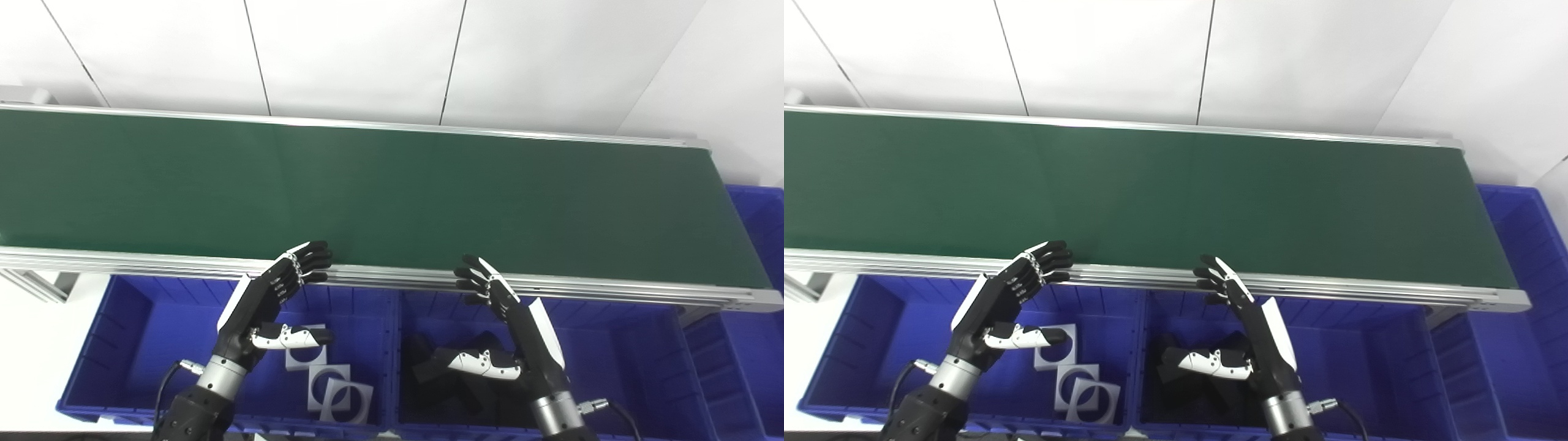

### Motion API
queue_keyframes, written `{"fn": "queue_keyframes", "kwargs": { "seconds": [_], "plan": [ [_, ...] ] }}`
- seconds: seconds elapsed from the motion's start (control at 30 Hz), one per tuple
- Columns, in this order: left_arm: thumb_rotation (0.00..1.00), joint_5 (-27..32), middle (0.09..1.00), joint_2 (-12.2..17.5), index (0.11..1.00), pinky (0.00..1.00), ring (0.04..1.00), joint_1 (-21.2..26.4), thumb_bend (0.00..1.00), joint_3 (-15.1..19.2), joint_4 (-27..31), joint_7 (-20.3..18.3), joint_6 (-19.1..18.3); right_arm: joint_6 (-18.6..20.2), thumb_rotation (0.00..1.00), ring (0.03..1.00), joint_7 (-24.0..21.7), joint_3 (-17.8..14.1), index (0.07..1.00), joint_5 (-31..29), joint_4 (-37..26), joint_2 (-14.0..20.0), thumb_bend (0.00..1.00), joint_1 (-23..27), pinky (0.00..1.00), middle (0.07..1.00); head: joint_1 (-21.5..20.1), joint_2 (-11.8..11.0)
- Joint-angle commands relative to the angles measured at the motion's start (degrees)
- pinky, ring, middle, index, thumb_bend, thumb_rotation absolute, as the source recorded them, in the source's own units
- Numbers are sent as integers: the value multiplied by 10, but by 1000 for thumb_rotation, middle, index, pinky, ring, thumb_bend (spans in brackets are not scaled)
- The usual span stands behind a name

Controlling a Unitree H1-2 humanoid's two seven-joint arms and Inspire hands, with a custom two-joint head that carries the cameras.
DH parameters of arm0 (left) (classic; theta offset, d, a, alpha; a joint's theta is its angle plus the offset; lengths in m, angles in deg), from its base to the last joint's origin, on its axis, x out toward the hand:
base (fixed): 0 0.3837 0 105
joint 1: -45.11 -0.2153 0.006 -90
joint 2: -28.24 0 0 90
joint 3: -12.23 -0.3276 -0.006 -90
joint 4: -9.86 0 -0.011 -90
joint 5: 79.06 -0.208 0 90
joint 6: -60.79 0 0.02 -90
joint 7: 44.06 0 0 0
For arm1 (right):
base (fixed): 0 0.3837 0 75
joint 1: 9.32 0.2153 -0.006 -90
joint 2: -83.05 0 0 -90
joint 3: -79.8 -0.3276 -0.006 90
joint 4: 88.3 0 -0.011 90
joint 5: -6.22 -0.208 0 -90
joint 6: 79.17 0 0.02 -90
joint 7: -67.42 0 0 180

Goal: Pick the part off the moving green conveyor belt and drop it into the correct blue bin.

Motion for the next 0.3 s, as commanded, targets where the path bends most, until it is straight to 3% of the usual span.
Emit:
{"fn": "queue_keyframes", "kwargs": {
  "seconds": [0.0, 0.27],
  "plan": [
    [218, -5, 816, 1, 821, 745, 804, 8, 845, 3, 11, 7, 25, 0, 318, 792, 4, -2, 897, -4, -16, -5, 792, 3, 711, 830, 0, 1],
    [213, -7, 816, 1, 819, 750, 806, 7, 839, 4, 12, 5, 25, 0, 314, 794, 1, -2, 898, -7, -17, -5, 788, 3, 712, 832, -1, 1]
  ]
}}
